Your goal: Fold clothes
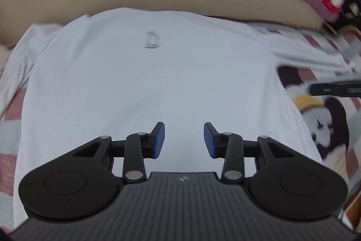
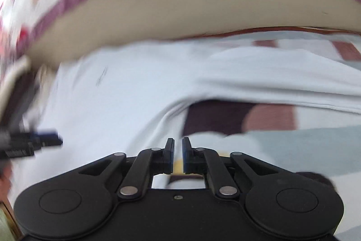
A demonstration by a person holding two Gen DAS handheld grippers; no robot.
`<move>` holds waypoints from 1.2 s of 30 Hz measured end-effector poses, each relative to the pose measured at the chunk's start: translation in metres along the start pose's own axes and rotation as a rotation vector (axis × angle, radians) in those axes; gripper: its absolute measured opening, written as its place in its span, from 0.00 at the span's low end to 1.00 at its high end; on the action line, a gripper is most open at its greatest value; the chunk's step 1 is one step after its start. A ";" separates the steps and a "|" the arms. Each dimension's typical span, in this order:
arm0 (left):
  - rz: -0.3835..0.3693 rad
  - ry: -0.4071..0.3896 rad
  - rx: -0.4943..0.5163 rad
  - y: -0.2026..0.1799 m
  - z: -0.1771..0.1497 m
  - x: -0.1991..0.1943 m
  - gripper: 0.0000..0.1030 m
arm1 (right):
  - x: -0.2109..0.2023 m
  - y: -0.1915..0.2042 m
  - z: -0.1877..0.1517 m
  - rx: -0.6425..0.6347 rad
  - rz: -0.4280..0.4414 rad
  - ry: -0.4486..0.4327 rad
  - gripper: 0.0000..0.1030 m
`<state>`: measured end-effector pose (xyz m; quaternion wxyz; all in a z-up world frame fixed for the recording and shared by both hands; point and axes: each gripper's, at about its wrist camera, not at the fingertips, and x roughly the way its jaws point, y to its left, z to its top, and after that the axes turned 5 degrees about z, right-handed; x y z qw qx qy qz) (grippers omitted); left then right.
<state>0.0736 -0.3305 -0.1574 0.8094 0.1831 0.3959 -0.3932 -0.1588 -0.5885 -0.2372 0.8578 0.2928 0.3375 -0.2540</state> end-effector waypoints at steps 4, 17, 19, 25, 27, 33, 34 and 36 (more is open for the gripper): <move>0.021 0.003 0.081 -0.012 -0.009 0.001 0.36 | 0.018 0.052 -0.020 -0.187 0.156 0.103 0.38; 0.080 0.101 -0.076 0.036 -0.038 -0.001 0.37 | -0.012 0.024 -0.016 -0.046 0.142 0.144 0.07; 0.108 0.116 -0.113 0.049 -0.046 -0.004 0.38 | -0.013 0.022 -0.012 0.038 0.265 0.137 0.22; 0.174 0.148 -0.230 0.093 -0.070 -0.013 0.38 | 0.003 0.047 -0.020 -0.092 0.209 0.121 0.58; 0.198 0.154 -0.233 0.100 -0.076 -0.015 0.38 | 0.009 0.052 -0.024 -0.112 0.217 0.109 0.59; 0.222 0.158 -0.229 0.105 -0.075 -0.013 0.38 | -0.012 0.077 -0.030 -0.254 0.141 0.042 0.03; 0.221 0.162 -0.222 0.103 -0.075 -0.014 0.38 | -0.026 0.077 -0.030 -0.256 0.120 0.020 0.03; 0.224 0.171 -0.198 0.099 -0.076 -0.014 0.39 | -0.032 0.074 -0.033 -0.254 0.071 0.021 0.03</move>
